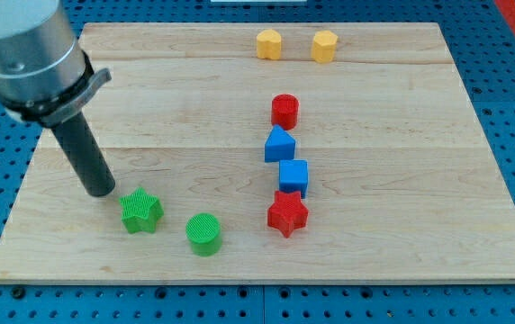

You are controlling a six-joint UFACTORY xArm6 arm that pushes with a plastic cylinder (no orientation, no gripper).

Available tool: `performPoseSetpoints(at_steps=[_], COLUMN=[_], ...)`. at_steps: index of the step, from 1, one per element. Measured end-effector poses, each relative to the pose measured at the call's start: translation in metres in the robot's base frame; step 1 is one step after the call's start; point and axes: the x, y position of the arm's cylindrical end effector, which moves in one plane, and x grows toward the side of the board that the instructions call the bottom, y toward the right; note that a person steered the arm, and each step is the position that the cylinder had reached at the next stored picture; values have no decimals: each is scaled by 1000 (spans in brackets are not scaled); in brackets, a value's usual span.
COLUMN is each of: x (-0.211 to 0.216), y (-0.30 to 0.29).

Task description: Push the blue cube towards right side

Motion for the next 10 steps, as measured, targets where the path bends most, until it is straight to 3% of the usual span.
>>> performPoseSetpoints(at_steps=[2,3,5,7,8,10], x=[19,18,-30,-30,-29,-22], y=[74,71,93,90,132,157])
